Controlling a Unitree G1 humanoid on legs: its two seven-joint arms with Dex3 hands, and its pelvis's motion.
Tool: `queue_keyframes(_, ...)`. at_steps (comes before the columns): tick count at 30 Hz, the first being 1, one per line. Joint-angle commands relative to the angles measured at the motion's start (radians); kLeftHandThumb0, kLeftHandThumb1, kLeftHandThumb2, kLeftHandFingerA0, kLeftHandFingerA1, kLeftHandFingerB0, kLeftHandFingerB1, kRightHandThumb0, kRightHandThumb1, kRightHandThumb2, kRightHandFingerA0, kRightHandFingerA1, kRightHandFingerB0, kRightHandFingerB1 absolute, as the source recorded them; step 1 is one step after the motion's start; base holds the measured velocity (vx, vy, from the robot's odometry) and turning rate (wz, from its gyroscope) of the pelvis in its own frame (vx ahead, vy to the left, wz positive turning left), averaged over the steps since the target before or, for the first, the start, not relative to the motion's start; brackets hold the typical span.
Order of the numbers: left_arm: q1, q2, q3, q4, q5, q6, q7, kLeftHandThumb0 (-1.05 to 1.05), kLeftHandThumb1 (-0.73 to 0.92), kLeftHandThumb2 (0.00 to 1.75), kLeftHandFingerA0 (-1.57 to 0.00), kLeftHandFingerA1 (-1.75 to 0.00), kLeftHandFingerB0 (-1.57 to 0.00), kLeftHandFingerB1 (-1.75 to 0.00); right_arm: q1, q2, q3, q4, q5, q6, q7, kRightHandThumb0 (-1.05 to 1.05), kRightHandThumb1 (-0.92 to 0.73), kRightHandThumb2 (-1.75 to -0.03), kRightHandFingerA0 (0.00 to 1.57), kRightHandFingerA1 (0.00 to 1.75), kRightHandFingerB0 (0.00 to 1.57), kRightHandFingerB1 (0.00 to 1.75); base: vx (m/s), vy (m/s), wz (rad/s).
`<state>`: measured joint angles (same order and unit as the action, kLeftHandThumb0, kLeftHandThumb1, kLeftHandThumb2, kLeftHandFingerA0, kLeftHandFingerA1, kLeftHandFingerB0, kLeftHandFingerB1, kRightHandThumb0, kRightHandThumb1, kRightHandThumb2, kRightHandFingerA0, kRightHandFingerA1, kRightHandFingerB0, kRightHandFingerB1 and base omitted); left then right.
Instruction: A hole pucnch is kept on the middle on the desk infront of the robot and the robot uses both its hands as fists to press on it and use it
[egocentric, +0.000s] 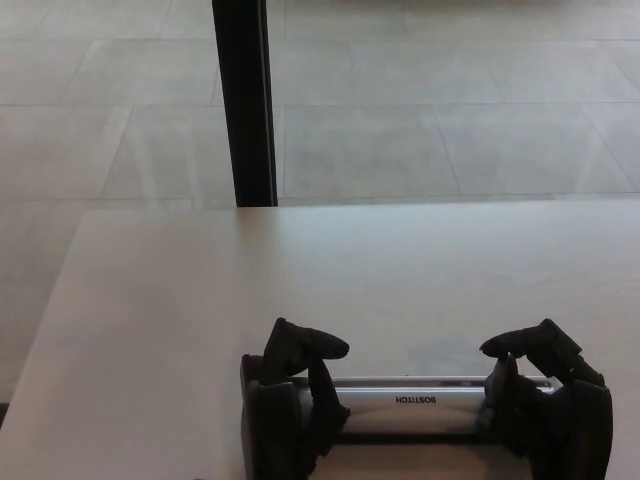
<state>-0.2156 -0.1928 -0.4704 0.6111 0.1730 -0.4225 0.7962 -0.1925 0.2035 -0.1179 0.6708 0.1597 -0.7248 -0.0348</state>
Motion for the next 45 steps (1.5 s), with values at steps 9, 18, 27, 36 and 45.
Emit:
queue_keyframes(9,0.1,-0.295,-0.026,0.128,0.033,-0.023,0.187,-0.22,0.88,0.92,-0.73,-1.75,-0.43,-1.65,0.054,0.059,-0.048,0.046,0.0,0.054,-0.117,-0.74,-0.58,-1.16,1.41,1.74,1.11,1.59,0.0,0.0,0.0)
queue_keyframes(18,0.131,-0.28,-0.006,-0.212,-0.251,0.114,-0.057,-0.23,0.92,0.94,-0.85,-1.75,-0.3,-1.75,0.089,0.002,0.041,-0.417,0.127,0.433,-0.039,-0.6,-0.59,-1.05,1.26,1.75,0.95,1.6,0.0,0.0,0.0)
queue_keyframes(27,-0.001,-0.121,-0.019,-0.873,-0.668,0.634,-0.105,-0.26,0.92,1.0,-0.85,-1.75,-0.31,-1.75,0.106,-0.169,0.084,-0.861,0.286,0.812,-0.063,-0.53,-0.55,-1.06,1.17,1.75,0.86,1.54,0.0,0.0,0.0)
queue_keyframes(36,-0.175,-0.005,0.104,-1.132,-1.114,0.736,0.094,-0.34,0.92,0.95,-0.91,-1.75,-0.3,-1.74,0.11,-0.337,0.027,-1.116,0.485,0.943,-0.109,-0.49,-0.61,-1.04,1.14,1.75,0.84,1.51,0.0,0.0,0.0)
queue_keyframes(45,0.0,0.608,0.49,-1.145,-1.415,0.788,-0.273,-0.24,0.9,0.87,-0.92,-1.75,-0.41,-1.75,0.184,-0.705,-0.399,-0.933,0.672,0.974,0.03,-0.49,-0.48,-1.0,1.11,1.75,0.84,1.26,0.0,0.0,0.0)
